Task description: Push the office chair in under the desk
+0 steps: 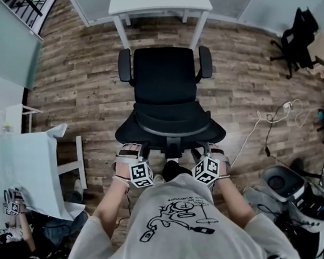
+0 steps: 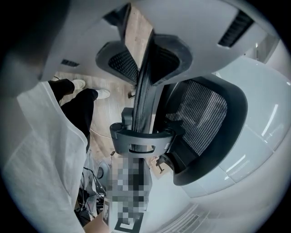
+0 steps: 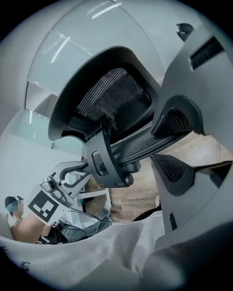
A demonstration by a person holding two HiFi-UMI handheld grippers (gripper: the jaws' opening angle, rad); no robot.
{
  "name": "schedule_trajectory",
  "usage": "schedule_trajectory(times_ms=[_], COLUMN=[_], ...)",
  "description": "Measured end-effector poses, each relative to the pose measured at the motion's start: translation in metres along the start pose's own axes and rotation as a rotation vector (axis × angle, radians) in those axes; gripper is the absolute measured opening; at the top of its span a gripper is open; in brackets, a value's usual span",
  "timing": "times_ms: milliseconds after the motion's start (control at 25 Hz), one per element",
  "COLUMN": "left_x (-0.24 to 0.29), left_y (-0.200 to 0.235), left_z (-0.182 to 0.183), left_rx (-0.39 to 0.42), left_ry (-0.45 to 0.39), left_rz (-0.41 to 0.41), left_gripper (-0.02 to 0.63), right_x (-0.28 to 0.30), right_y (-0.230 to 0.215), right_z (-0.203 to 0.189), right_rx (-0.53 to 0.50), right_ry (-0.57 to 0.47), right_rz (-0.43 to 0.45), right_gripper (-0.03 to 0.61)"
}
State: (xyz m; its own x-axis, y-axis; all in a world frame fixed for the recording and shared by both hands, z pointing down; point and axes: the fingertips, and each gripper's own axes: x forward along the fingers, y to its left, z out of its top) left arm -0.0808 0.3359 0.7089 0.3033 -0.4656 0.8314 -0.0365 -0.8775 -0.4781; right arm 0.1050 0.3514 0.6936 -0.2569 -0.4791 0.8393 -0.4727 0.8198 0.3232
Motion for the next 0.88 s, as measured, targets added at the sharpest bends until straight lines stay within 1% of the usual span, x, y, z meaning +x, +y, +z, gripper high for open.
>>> schedule_trajectory(times_ms=[240, 480, 880], left_x=[0.015, 0.033, 0.059], left_y=[0.022, 0.049, 0.092], left_z=[0.002, 0.002, -0.001], left_rx=[-0.008, -0.035, -0.053], left_ry=[0.025, 0.046, 0.086], left_rz=[-0.003, 0.005, 0.010], left_gripper=[0.107, 0.107, 0.109], right_x=[0.013, 0.028, 0.051], right_y=[-0.024, -0.053, -0.094], right_z=[0.003, 0.008, 0.020], right_rx=[-0.004, -0.004, -0.015], right_ry=[0.012, 0.023, 0.009], right_rz=[0.033, 0.071, 0.067], right_gripper=[0.148, 0.146, 0.145])
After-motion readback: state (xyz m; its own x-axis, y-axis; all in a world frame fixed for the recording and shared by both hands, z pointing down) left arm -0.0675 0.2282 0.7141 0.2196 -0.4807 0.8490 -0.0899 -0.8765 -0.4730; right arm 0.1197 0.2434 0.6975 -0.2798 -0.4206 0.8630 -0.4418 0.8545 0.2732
